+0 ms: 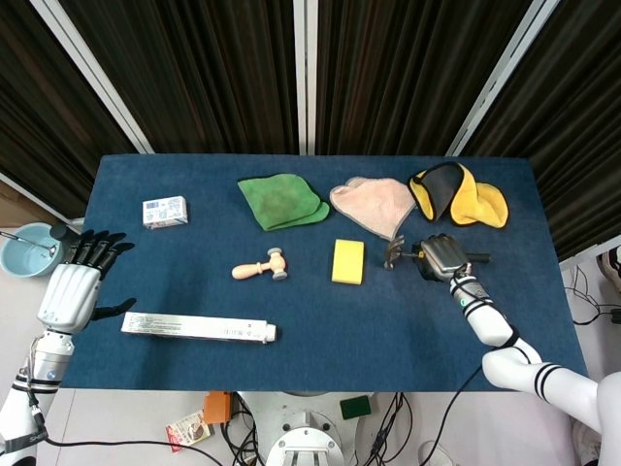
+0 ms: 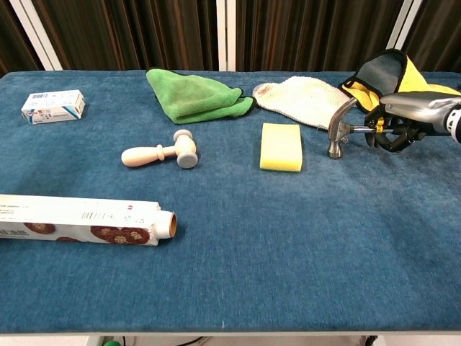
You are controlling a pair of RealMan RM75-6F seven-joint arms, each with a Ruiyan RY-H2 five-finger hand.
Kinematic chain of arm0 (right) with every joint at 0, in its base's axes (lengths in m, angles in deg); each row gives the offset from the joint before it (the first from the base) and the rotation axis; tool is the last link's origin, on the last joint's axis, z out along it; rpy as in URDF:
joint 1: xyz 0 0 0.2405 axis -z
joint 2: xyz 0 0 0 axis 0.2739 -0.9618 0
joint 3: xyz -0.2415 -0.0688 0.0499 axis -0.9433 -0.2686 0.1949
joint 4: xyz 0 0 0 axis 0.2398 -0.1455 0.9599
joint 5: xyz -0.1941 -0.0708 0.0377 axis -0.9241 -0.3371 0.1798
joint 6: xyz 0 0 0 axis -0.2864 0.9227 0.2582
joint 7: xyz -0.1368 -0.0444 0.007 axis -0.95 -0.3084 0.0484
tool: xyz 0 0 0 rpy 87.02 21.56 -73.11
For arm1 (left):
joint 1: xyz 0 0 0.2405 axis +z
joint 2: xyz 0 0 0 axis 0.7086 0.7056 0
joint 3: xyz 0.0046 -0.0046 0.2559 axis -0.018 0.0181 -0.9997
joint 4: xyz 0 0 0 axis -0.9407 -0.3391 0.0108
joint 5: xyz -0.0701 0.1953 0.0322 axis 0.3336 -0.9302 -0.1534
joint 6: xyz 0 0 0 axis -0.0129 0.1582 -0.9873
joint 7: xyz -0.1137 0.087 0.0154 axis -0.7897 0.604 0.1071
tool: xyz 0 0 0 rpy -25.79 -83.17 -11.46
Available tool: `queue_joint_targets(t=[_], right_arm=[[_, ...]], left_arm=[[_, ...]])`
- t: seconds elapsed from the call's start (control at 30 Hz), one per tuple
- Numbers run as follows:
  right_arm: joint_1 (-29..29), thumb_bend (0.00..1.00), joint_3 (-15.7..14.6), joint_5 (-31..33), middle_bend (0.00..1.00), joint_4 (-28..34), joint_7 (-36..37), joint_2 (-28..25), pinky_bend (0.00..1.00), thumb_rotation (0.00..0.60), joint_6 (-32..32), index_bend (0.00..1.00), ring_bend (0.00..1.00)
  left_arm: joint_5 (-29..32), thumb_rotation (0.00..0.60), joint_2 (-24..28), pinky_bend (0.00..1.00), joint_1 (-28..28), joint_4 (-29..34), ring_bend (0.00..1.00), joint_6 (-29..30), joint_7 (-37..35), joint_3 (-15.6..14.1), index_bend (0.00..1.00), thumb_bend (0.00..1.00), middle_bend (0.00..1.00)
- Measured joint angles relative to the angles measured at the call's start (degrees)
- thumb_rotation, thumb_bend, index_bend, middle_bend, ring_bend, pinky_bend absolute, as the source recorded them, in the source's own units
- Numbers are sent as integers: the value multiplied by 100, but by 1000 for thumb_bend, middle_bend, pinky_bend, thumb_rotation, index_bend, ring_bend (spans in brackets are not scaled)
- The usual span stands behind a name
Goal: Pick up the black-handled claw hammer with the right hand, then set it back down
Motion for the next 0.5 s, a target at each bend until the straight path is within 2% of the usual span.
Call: queue_joint_targets(t=[0.17,0.5], right_arm=[[13,1000,-13,-194,483,-65,269,18,392,600,-92,594,395],[121,1000,-68,-961,644,-318,1185,142,642,600,-938,845,611]], left_arm=[[23,600,12,80,12,36,80,-30,31,-18,208,41,137],[15,600,8,80,19,77,80,-51,79,-32,208,40,137]])
